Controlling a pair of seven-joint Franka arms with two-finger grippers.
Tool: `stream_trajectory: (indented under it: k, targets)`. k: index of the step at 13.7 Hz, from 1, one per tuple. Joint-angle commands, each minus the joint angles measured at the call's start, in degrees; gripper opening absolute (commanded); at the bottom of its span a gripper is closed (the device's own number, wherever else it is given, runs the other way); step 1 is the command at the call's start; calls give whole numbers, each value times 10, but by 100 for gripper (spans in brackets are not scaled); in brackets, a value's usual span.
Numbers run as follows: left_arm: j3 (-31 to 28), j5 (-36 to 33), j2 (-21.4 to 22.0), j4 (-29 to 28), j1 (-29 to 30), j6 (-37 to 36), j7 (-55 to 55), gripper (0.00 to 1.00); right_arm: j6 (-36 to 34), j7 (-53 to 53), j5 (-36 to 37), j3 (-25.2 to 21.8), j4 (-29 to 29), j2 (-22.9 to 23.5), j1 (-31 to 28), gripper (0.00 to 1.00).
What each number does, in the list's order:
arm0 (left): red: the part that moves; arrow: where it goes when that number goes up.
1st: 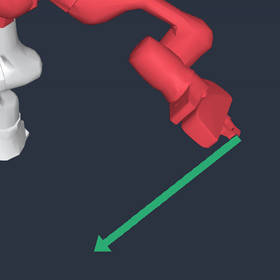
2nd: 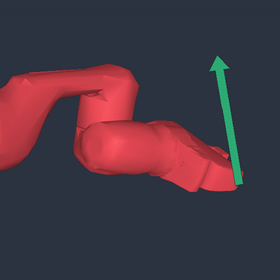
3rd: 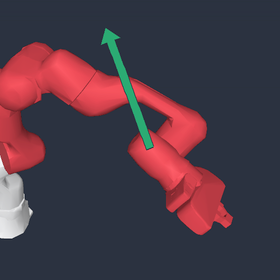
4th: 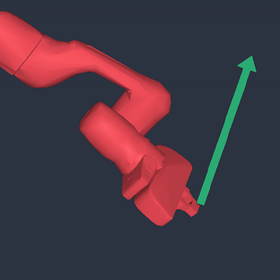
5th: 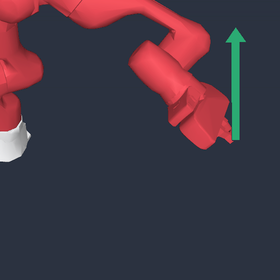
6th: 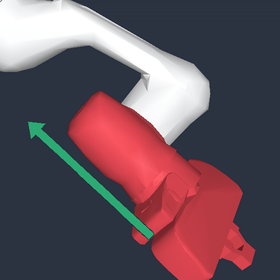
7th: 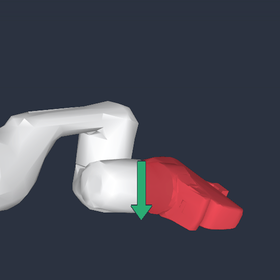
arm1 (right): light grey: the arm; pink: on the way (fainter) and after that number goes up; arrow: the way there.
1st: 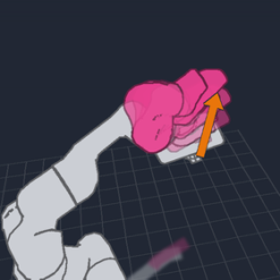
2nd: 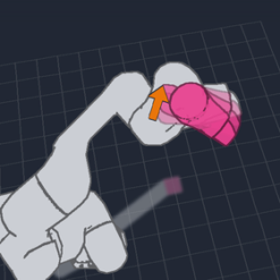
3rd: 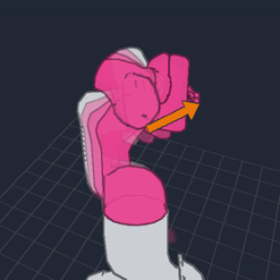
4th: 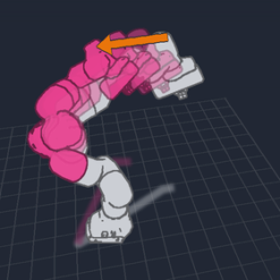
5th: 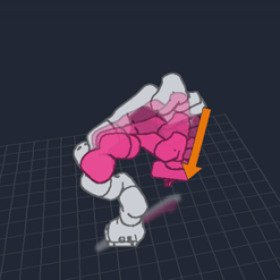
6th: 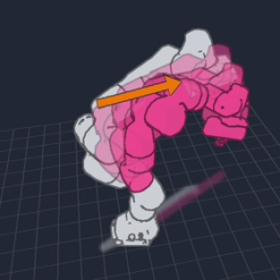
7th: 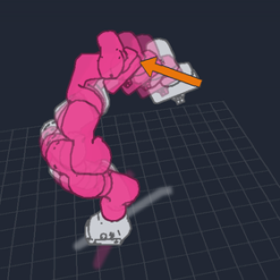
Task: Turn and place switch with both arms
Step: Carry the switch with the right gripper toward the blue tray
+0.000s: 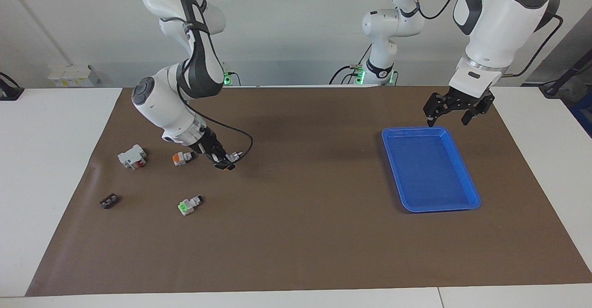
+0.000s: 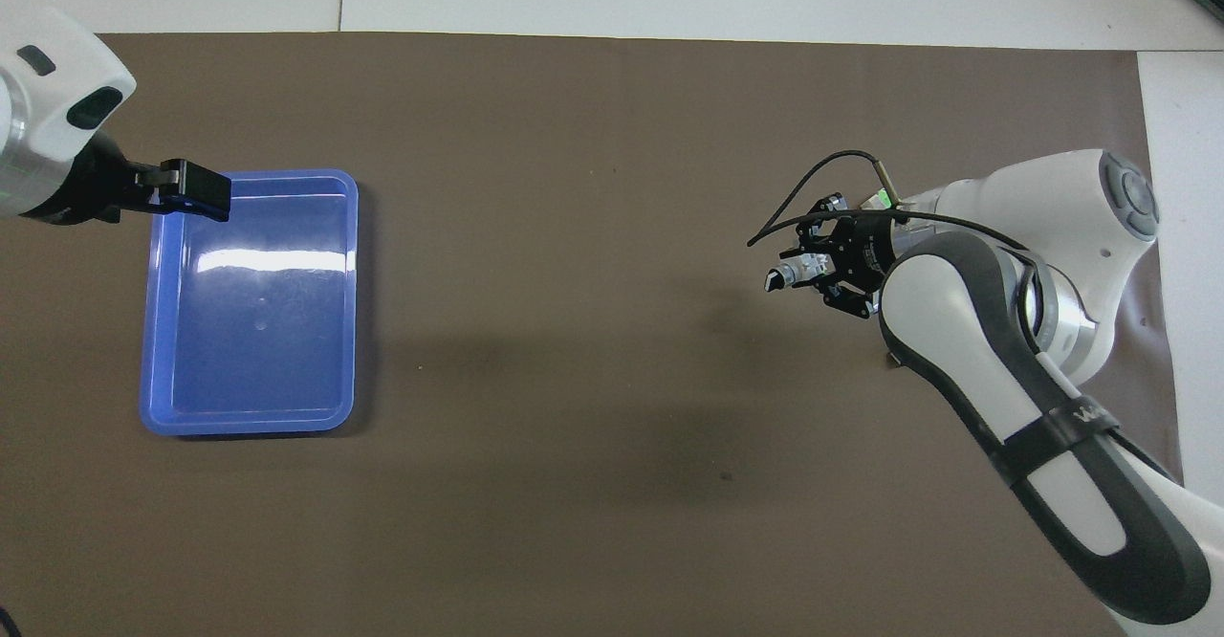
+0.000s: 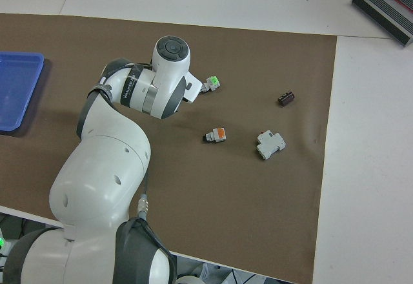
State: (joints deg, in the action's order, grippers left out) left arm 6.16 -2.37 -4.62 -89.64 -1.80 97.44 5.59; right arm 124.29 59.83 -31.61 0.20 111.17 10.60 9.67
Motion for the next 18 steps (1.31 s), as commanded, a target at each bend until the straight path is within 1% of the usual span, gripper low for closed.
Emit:
stream_trajectory:
  k: [1, 2, 4, 6, 9, 12, 14, 18]
  targets:
    - [-1, 7, 18, -21, 4, 6, 0, 100, -24, 107, -43, 15, -45, 1, 30, 0]
    - [-1, 7, 18, -21, 3, 6, 0, 100, -24, 144, -66, 16, -61, 1, 41, 0]
    - [-1, 7, 18, -21, 4, 6, 0, 100, -22, 211, -134, 23, -106, 5, 46, 0]
    - [-1, 7, 18, -21, 3, 6, 0, 100, -13, 252, -162, 24, -126, 5, 73, 0]
    - [-1, 7, 18, -21, 4, 6, 0, 100, 3, 268, -174, 25, -143, 6, 121, 0]
    - [-1, 7, 18, -21, 4, 6, 0, 100, 65, 289, -185, 26, -154, 7, 170, 0]
    - [-1, 7, 18, -21, 3, 6, 0, 100, 73, 296, -184, 26, -162, 10, 186, 0]
    - [-1, 7, 18, -21, 3, 6, 0, 100, 75, 305, -188, 26, -165, 9, 186, 0]
